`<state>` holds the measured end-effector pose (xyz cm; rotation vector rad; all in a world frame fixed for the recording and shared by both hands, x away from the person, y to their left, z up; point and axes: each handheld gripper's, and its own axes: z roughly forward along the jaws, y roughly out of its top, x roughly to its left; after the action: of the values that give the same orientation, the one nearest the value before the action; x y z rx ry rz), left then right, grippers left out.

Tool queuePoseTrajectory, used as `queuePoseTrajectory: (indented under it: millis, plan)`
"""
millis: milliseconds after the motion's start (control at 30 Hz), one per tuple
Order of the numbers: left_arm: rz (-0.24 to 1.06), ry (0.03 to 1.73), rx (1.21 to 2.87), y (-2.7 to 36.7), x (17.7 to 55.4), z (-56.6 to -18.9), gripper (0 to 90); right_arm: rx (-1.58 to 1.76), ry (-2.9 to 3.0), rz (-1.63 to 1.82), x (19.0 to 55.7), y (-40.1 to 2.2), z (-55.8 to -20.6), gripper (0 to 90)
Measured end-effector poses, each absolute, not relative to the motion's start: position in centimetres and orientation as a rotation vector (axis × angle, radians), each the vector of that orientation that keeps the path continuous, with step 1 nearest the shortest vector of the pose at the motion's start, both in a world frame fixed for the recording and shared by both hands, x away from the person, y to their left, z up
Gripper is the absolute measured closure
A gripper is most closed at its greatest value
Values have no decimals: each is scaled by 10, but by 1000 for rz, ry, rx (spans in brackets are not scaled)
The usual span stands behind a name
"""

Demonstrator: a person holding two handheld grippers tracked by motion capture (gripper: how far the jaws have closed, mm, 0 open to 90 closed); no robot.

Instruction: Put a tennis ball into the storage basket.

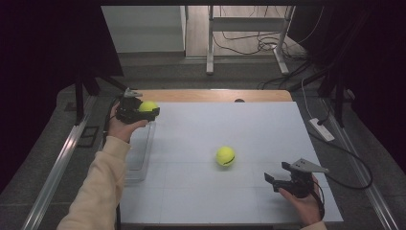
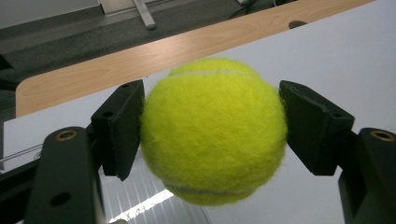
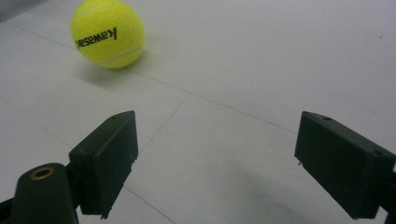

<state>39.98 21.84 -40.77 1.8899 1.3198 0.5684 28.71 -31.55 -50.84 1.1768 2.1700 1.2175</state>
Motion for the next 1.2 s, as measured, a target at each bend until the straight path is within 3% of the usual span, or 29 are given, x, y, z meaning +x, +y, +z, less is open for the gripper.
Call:
queuePoseTrajectory:
  millis: [1200]
  plan:
    - [629,1453,1832,263,405,-418,274,1178,2171,1218,287,-316,-509,133]
